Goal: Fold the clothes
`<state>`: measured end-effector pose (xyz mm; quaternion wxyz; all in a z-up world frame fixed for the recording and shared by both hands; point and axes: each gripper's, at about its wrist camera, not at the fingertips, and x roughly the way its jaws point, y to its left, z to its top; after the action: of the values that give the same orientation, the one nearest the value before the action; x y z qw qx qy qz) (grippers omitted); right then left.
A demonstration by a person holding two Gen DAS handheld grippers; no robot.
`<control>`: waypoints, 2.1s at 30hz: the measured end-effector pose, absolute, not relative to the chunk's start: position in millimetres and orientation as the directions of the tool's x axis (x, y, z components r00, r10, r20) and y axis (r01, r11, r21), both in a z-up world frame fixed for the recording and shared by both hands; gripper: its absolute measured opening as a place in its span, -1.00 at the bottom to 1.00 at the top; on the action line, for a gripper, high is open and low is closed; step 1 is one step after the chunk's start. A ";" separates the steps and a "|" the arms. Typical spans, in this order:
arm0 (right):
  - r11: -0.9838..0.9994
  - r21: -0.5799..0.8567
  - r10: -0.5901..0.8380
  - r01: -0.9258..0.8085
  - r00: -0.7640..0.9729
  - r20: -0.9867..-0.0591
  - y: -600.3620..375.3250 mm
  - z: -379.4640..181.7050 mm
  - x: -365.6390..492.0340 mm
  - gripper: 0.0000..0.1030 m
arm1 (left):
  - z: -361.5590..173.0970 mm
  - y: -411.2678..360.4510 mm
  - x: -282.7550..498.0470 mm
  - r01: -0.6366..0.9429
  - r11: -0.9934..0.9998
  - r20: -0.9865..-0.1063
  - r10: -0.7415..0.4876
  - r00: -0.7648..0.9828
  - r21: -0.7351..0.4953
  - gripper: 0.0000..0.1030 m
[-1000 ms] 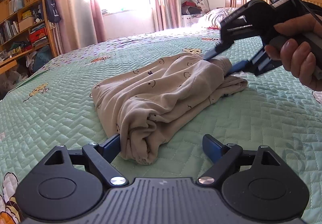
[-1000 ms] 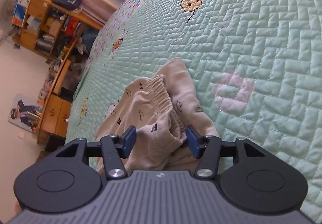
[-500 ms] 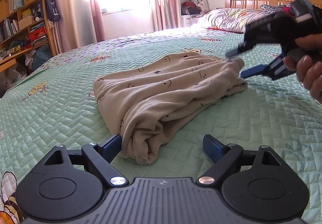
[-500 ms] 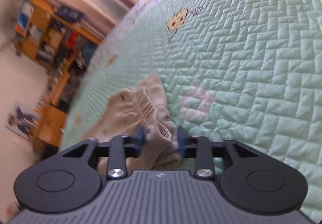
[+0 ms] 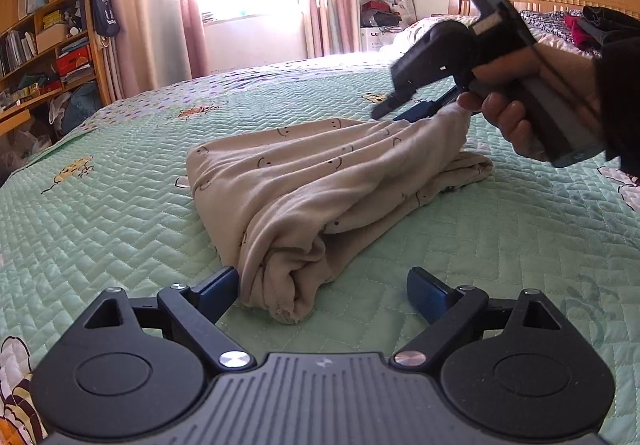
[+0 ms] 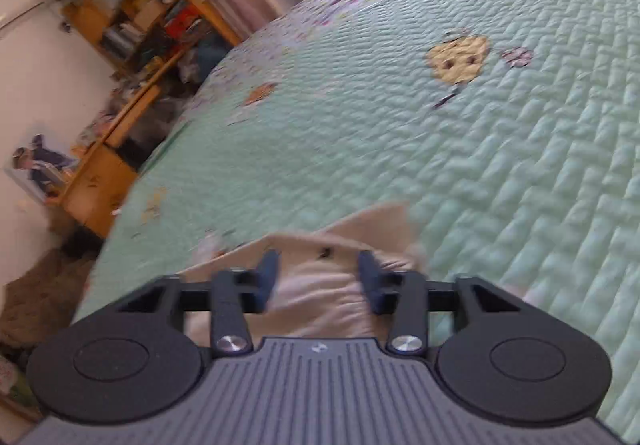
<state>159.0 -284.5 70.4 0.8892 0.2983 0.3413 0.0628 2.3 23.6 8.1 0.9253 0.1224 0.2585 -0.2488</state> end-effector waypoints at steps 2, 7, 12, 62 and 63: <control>0.799 0.590 0.287 0.120 0.786 -0.548 -290.9 75.2 153.5 -0.61 | 7.9 24.6 3.0 0.526 0.846 -0.542 -0.402 0.738 0.089 0.80; 0.804 0.585 0.387 -0.106 0.840 -0.379 -249.8 110.6 94.0 0.11 | 8.0 24.3 1.7 0.528 0.844 -0.543 -0.400 0.738 0.096 0.80; 0.862 0.505 0.368 -0.047 0.743 -0.559 -239.0 79.4 83.0 -0.11 | 9.9 26.7 -3.0 0.523 0.845 -0.517 -0.399 0.757 0.114 0.80; 0.956 0.170 0.292 -0.238 0.755 -0.586 -158.4 121.2 128.6 0.48 | 33.6 26.7 -12.4 0.647 0.763 -0.325 -0.612 0.721 -0.003 0.82; 0.943 0.155 0.328 -0.295 0.738 -0.589 -144.4 123.1 130.6 0.52 | 30.7 23.0 -7.0 0.646 0.764 -0.351 -0.606 0.714 -0.006 0.84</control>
<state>130.6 -144.4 123.1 0.9319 0.0258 0.3208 0.1670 -7.0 23.0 30.7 0.9238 0.0584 0.1684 -0.3387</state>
